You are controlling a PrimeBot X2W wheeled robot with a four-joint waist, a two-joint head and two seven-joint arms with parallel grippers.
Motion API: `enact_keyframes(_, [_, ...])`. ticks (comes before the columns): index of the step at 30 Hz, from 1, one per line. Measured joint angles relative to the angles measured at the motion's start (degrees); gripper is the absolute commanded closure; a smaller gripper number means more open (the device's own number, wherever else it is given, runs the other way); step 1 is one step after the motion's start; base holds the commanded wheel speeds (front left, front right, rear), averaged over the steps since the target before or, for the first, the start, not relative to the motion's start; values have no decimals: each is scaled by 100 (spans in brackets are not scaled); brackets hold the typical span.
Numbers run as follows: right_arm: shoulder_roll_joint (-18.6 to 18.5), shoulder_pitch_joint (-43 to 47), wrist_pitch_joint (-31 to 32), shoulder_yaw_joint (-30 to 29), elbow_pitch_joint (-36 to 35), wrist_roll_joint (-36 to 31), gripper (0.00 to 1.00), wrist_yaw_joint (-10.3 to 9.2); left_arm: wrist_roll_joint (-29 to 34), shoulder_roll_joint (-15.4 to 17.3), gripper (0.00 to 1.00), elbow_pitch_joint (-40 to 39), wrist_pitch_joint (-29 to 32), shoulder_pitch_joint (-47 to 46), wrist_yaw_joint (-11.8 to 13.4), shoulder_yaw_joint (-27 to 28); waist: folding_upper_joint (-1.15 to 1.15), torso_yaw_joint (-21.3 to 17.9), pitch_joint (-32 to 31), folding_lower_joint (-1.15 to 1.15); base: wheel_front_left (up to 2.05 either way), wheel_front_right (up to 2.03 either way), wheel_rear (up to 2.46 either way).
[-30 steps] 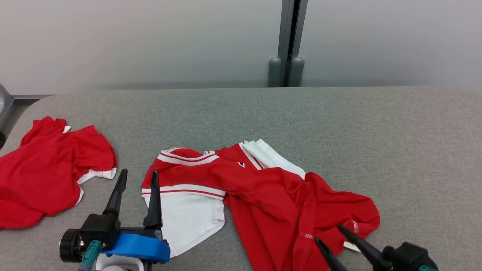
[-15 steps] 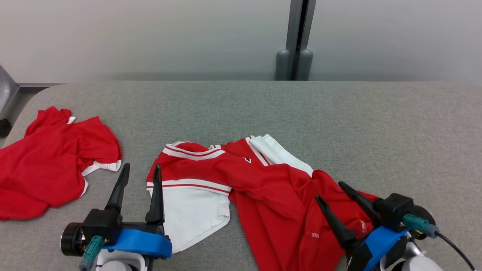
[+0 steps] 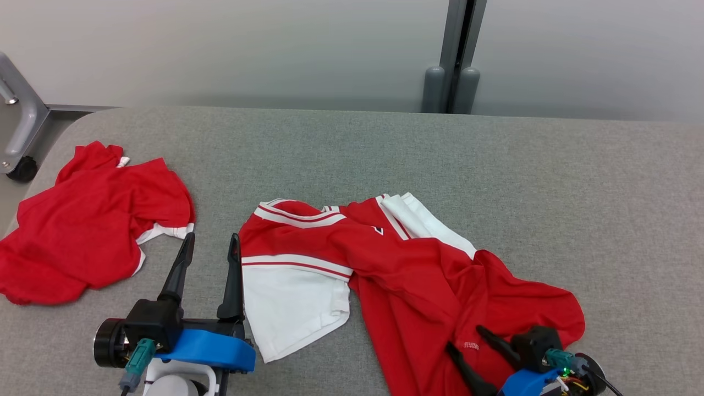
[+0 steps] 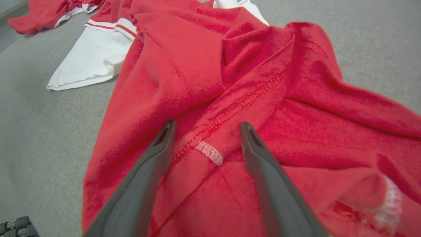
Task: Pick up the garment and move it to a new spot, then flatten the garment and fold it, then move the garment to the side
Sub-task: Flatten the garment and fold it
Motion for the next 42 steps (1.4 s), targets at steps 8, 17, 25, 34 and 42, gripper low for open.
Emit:
enact_keyframes(8, [249, 76, -176, -27, 409, 16, 0, 0, -2, 0, 0, 1, 0, -32, 9, -27, 0, 46, 65, 0, 0, 0, 0])
enact_keyframes(17, [534, -377, -664, -157, 1065, 8, 100, 0, -41, 0, 0, 43, 0, -82, 15, -69, 0, 49, 46, 0, 0, 0, 0])
enact_keyframes(25, [371, -1334, -1066, -410, 1140, 38, 100, 0, -42, -1, 0, 58, 0, -80, 15, -58, 0, 40, -7, 0, 0, 0, 0])
enact_keyframes(34, [160, -2287, -1326, -443, 1127, 203, 100, 0, -52, 0, 0, 68, 0, -44, 15, -53, 0, 52, -128, 0, 0, 0, 0])
enact_keyframes(42, [170, -1447, -1395, 259, 461, 491, 100, 0, -60, -1, 0, 71, 0, 110, 15, -33, 0, -28, -261, -1, 0, 0, 0])
